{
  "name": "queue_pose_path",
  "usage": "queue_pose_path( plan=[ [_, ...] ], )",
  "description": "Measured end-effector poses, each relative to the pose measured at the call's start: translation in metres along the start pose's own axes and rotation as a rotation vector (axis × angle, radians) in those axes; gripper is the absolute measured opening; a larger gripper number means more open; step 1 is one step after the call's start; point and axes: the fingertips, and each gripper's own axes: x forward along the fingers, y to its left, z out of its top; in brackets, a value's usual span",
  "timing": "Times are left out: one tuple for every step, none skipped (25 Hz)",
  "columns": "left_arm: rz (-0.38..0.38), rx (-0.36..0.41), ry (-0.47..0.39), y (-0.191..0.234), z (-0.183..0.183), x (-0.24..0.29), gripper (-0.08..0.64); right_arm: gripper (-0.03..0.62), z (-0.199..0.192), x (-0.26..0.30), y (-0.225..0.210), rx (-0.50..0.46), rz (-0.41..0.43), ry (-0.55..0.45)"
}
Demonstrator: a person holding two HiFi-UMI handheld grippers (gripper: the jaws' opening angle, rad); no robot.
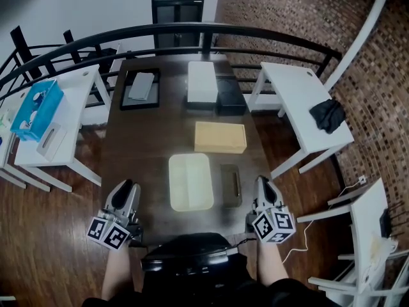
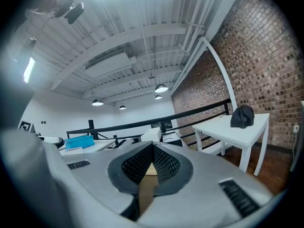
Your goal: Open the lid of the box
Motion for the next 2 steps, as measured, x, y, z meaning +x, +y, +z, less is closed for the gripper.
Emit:
queue_pose_path(
  plan=[
    [0.002, 0.0, 0.002, -0.0006, -0.0001, -0.0004, 0.092, 0.0, 0.0002, -0.0004, 0.0001, 0.0, 0.002, 0.001],
    [0.004, 0.0, 0.004, -0.0011, -0.0001, -0.0008, 0.092, 0.0, 0.0003, -0.0007, 0.0003, 0.0, 0.003, 0.003]
  ],
)
